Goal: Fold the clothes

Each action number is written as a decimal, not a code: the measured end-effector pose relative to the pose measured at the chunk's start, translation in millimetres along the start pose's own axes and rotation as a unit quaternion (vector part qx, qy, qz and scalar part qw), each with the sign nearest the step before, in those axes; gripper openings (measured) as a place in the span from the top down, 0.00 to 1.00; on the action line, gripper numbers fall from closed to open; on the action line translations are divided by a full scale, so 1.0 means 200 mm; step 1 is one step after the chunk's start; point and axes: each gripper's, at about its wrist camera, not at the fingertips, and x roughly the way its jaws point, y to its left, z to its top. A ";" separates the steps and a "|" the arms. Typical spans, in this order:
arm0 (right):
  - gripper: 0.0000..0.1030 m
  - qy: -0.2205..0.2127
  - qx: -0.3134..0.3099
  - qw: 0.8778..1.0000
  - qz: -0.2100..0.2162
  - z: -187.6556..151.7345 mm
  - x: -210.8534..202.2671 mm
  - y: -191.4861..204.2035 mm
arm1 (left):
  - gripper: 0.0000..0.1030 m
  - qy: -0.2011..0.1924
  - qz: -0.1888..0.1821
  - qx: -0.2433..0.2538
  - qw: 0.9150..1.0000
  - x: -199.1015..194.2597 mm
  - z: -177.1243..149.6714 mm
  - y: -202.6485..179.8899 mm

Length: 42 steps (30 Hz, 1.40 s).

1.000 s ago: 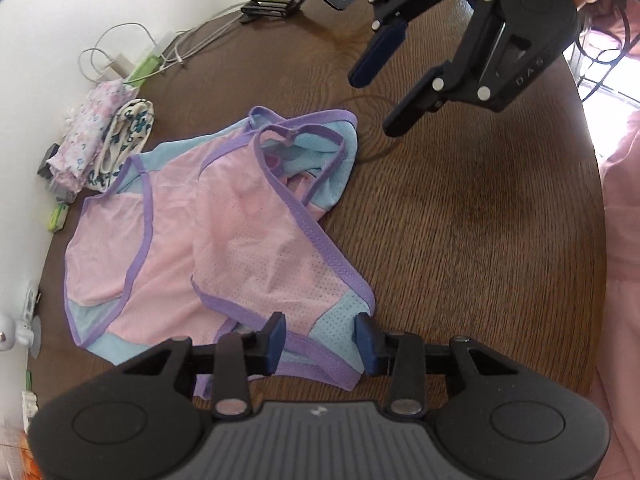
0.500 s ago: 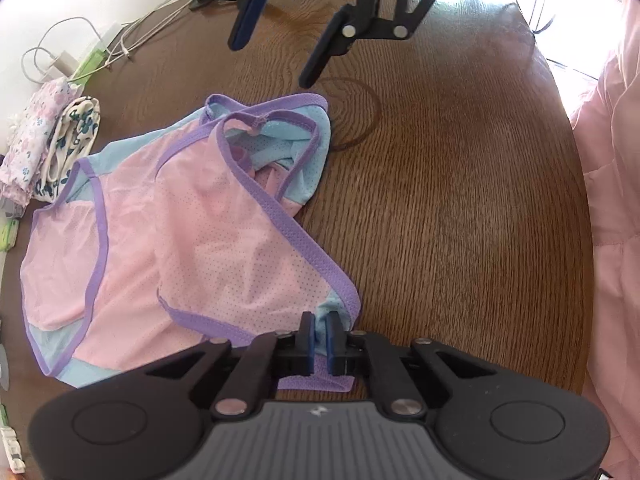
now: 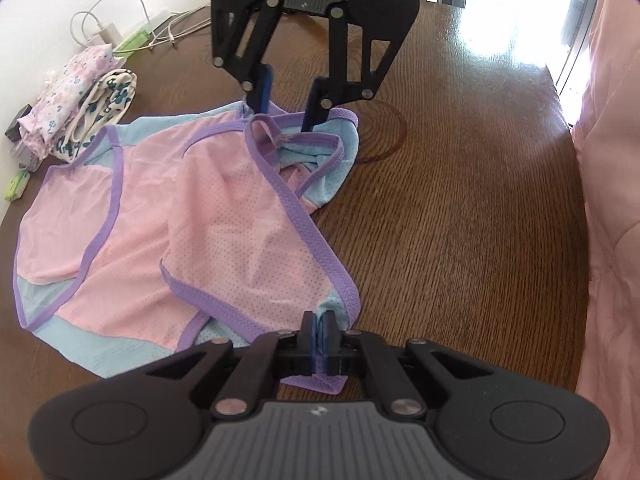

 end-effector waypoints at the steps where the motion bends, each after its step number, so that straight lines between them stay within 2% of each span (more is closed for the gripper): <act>1: 0.89 -0.002 0.007 1.000 0.011 0.00 0.00 -0.01 | 1.00 -0.001 0.000 -0.001 1.000 0.00 0.00 0.00; 5: 0.93 -0.006 0.028 1.000 0.006 -0.03 0.00 -0.02 | 0.96 -0.006 0.008 -0.009 1.000 -0.01 -0.01 -0.01; 6: 0.93 -0.006 0.033 0.999 0.002 -0.03 -0.01 -0.01 | 0.91 -0.006 0.016 -0.011 1.000 -0.01 -0.01 -0.01; 7: 0.93 -0.009 0.037 0.999 -0.002 -0.04 -0.03 -0.01 | 0.82 -0.006 0.024 -0.013 1.000 -0.02 -0.01 -0.01; 9: 0.93 -0.015 0.043 0.999 -0.008 -0.05 -0.07 0.01 | 0.69 -0.010 0.039 -0.015 0.999 -0.04 -0.02 -0.01; 17: 0.93 -0.028 0.051 0.998 -0.032 -0.05 -0.16 0.11 | 0.70 0.003 0.045 0.016 0.999 -0.01 0.02 -0.04; 19: 0.94 -0.031 0.053 0.997 -0.039 -0.04 -0.17 0.14 | 0.73 0.007 0.032 0.023 0.999 0.01 0.04 -0.03; 21: 0.96 -0.031 0.060 0.997 -0.047 -0.04 -0.18 0.16 | 0.97 0.013 0.016 0.032 0.999 0.02 0.06 -0.03; 23: 0.98 -0.032 0.067 0.995 -0.060 -0.04 -0.19 0.18 | 0.99 0.010 0.022 0.046 0.999 0.02 0.06 -0.07; 25: 0.98 -0.033 0.074 0.994 -0.072 -0.05 -0.21 0.20 | 0.99 -0.008 0.020 0.029 0.999 -0.01 0.04 -0.09; 28: 0.98 -0.031 0.082 0.993 -0.084 -0.07 -0.23 0.22 | 0.99 -0.018 0.041 0.011 0.999 -0.04 0.00 -0.11; 30: 0.93 -0.027 0.084 0.992 -0.093 -0.08 -0.22 0.22 | 0.99 -0.022 0.048 0.000 0.999 -0.05 -0.02 -0.12; 31: 0.86 -0.026 0.083 0.991 -0.099 -0.08 -0.21 0.22 | 0.99 -0.024 0.052 -0.005 0.998 -0.06 -0.03 -0.12; 32: 0.69 -0.028 0.076 0.991 -0.110 -0.08 -0.19 0.21 | 0.99 -0.027 0.055 -0.010 0.998 -0.06 -0.04 -0.12; 33: 0.62 -0.029 0.070 0.990 -0.118 -0.07 -0.17 0.21 | 0.99 -0.029 0.059 -0.016 0.998 -0.07 -0.05 -0.13; 34: 0.60 -0.029 0.069 0.990 -0.116 -0.07 -0.15 0.19 | 0.99 -0.031 0.062 -0.021 0.997 -0.07 -0.06 -0.13; 39: 0.65 -0.026 0.071 0.994 -0.080 -0.02 -0.04 0.09 | 0.99 -0.040 0.068 -0.038 0.996 -0.08 -0.09 -0.13; 40: 0.70 -0.023 0.071 0.995 -0.068 -0.02 -0.02 0.07 | 0.99 -0.040 0.067 -0.040 0.996 -0.08 -0.10 -0.13; 41: 0.87 -0.021 0.076 0.995 -0.054 -0.01 0.00 0.05 | 0.99 -0.040 0.066 -0.042 0.996 -0.07 -0.10 -0.13; 42: 0.93 -0.019 0.083 0.995 -0.044 0.00 0.00 0.05 | 0.99 -0.042 0.068 -0.046 0.996 -0.07 -0.11 -0.13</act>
